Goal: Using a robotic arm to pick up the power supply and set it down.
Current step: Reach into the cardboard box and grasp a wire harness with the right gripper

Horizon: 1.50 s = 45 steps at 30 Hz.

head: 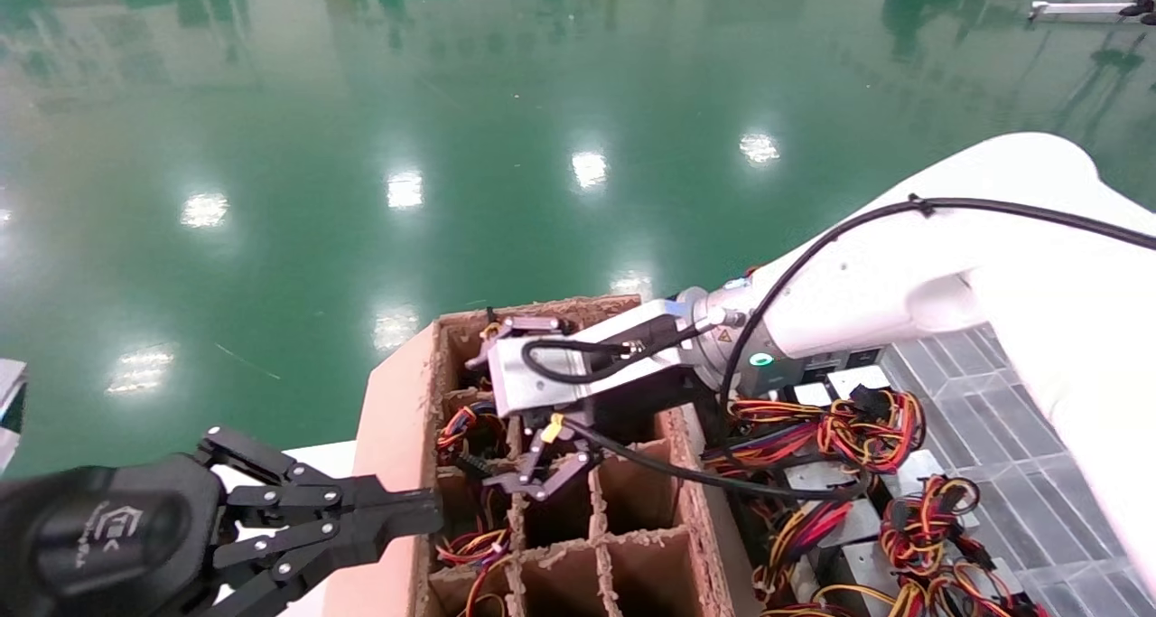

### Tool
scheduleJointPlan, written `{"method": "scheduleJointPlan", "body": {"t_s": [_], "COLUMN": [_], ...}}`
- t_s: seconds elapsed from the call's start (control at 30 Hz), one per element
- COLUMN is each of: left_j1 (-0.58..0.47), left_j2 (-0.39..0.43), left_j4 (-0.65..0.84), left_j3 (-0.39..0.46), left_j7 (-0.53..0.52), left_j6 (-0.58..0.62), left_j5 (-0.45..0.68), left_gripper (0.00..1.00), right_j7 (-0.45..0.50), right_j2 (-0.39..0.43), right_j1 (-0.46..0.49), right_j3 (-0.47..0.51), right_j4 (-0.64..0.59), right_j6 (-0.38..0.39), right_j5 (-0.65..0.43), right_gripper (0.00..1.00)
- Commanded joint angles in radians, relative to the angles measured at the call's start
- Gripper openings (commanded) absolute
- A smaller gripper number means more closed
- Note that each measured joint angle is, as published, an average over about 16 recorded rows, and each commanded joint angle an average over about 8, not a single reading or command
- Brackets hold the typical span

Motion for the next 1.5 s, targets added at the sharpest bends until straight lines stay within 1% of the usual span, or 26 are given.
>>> {"method": "scheduleJointPlan", "body": {"t_s": [0.03,0.17,0.2,0.23,0.27,0.33,0.43,0.47,0.5,0.53,0.63,0.73,0.83,0.97,1.0,1.03,1.2,1.23,1.27,1.3,1.4,1.43,1.5], "left_j1": [0.000,0.000,0.000,0.000,0.000,0.000,0.000,0.000,0.000,0.000,0.000,0.000,0.000,0.000,0.000,0.000,0.000,0.000,0.000,0.000,0.000,0.000,0.000], "left_j2": [0.000,0.000,0.000,0.000,0.000,0.000,0.000,0.000,0.000,0.000,0.000,0.000,0.000,0.000,0.000,0.000,0.000,0.000,0.000,0.000,0.000,0.000,0.000], "left_j4": [0.000,0.000,0.000,0.000,0.000,0.000,0.000,0.000,0.000,0.000,0.000,0.000,0.000,0.000,0.000,0.000,0.000,0.000,0.000,0.000,0.000,0.000,0.000], "left_j3": [0.000,0.000,0.000,0.000,0.000,0.000,0.000,0.000,0.000,0.000,0.000,0.000,0.000,0.000,0.000,0.000,0.000,0.000,0.000,0.000,0.000,0.000,0.000], "left_j7": [0.000,0.000,0.000,0.000,0.000,0.000,0.000,0.000,0.000,0.000,0.000,0.000,0.000,0.000,0.000,0.000,0.000,0.000,0.000,0.000,0.000,0.000,0.000], "left_j6": [0.000,0.000,0.000,0.000,0.000,0.000,0.000,0.000,0.000,0.000,0.000,0.000,0.000,0.000,0.000,0.000,0.000,0.000,0.000,0.000,0.000,0.000,0.000], "left_j5": [0.000,0.000,0.000,0.000,0.000,0.000,0.000,0.000,0.000,0.000,0.000,0.000,0.000,0.000,0.000,0.000,0.000,0.000,0.000,0.000,0.000,0.000,0.000], "left_gripper": [1.00,1.00,1.00,1.00,1.00,1.00,1.00,1.00,1.00,1.00,1.00,1.00,1.00,1.00,1.00,1.00,1.00,1.00,1.00,1.00,1.00,1.00,1.00], "right_j7": [-0.025,-0.014,-0.007,-0.001,0.004,0.012,0.018,0.021,0.024,0.030,0.057,0.098,0.141,0.188,0.197,0.205,0.228,0.231,0.233,0.235,0.240,0.242,0.246], "right_j2": [-0.023,-0.030,-0.031,-0.032,-0.033,-0.034,-0.035,-0.035,-0.036,-0.036,-0.037,-0.036,-0.035,-0.034,-0.033,-0.033,-0.032,-0.032,-0.031,-0.031,-0.031,-0.031,-0.030], "right_j1": [0.019,0.024,0.024,0.024,0.024,0.022,0.017,0.015,0.013,0.010,0.004,0.004,0.015,0.040,0.046,0.052,0.075,0.079,0.083,0.086,0.095,0.097,0.101], "right_j3": [-0.024,-0.081,-0.096,-0.112,-0.129,-0.167,-0.229,-0.250,-0.272,-0.293,-0.353,-0.409,-0.460,-0.519,-0.532,-0.544,-0.593,-0.601,-0.608,-0.615,-0.633,-0.638,-0.649], "right_j4": [-0.026,-0.006,0.003,0.014,0.026,0.055,0.107,0.124,0.141,0.158,0.198,0.222,0.230,0.226,0.224,0.223,0.218,0.218,0.217,0.217,0.217,0.217,0.219], "right_j6": [0.011,0.070,0.086,0.103,0.122,0.169,0.258,0.290,0.323,0.354,0.428,0.472,0.494,0.502,0.502,0.502,0.500,0.500,0.500,0.499,0.495,0.492,0.485], "right_j5": [-0.028,-0.021,-0.017,-0.012,-0.007,-0.003,-0.004,-0.005,-0.005,-0.004,0.010,0.033,0.054,0.072,0.076,0.080,0.099,0.103,0.107,0.112,0.127,0.132,0.144], "right_gripper": [1.00,1.00,0.98,0.92,0.81,0.56,0.19,0.08,0.02,0.00,0.00,0.00,0.00,0.01,0.04,0.11,0.74,0.85,0.94,1.00,1.00,0.99,0.90]}}
